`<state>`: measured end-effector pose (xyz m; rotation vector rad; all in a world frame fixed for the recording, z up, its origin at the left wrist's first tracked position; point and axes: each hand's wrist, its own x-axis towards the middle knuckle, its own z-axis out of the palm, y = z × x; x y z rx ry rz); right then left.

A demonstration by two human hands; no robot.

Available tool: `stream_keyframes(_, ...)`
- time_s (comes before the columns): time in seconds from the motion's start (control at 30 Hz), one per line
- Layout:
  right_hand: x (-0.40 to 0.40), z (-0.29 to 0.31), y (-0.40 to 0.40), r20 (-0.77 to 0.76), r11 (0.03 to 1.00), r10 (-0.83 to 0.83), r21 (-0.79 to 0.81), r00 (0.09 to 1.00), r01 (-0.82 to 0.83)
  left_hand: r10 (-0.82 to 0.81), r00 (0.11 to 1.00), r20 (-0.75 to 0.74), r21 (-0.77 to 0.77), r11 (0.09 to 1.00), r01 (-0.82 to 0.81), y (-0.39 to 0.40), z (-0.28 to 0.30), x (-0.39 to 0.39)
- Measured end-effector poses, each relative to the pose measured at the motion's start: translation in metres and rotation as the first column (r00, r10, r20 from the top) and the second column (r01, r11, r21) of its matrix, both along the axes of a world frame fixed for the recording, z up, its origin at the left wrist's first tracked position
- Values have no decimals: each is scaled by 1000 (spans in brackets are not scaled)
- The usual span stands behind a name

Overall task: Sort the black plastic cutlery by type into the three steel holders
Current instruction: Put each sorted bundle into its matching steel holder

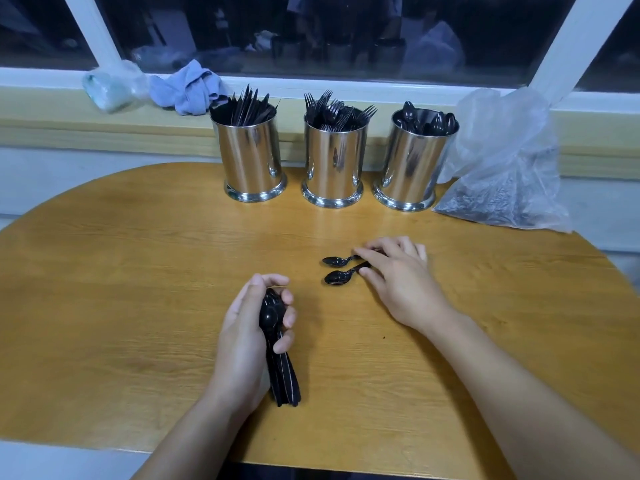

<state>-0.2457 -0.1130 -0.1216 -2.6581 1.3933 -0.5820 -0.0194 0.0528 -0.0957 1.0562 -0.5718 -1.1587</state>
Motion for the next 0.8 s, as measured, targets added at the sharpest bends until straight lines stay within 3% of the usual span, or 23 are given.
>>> stream_keyframes(0.1, 0, -3, 1, 66, 999, 16, -47, 998, -13, 2, 1000, 10, -1, 1000, -2, -1, 2, -1)
stream_keyframes(0.2, 0, -1, 5, 7, 998, -3, -57, 1000, 4, -1, 1000, 18, 4, 1000, 1, -1, 2, 0)
stream_keyframes(0.4, 3, 26, 36, -130, 993, -51, 103, 990, 64, 1, 1000, 26, 47, 999, -2, -4, 8, -1)
stream_keyframes(0.43, 6, 32, 47, -89, 981, -80, 169, 993, 94, -3, 999, 36, 52, 999, 1, -6, 10, -2)
stream_keyframes(0.5, 15, 39, 75, 152, 934, -121, 352, 981, 61, -9, 999, 51, 51, 999, 6, -9, 15, -7)
stream_keyframes(0.57, 27, 50, 108, 421, 868, -185, 493, 888, -53, -10, 999, 52, 30, 1000, 9, -12, 20, -14)
stream_keyframes(0.63, 39, 61, 139, 529, 812, -229, 566, 817, -139, -17, 999, 45, 16, 1000, 16, -12, 22, -24)
stream_keyframes(0.7, 45, 66, 160, 473, 857, -177, 506, 863, -102, -6, 1000, -12, 27, 1000, 6, -12, 23, -33)
stream_keyframes(0.8, 48, 61, 171, 138, 966, -116, 248, 984, 80, 30, 996, -80, 76, 997, -24, -12, 23, -41)
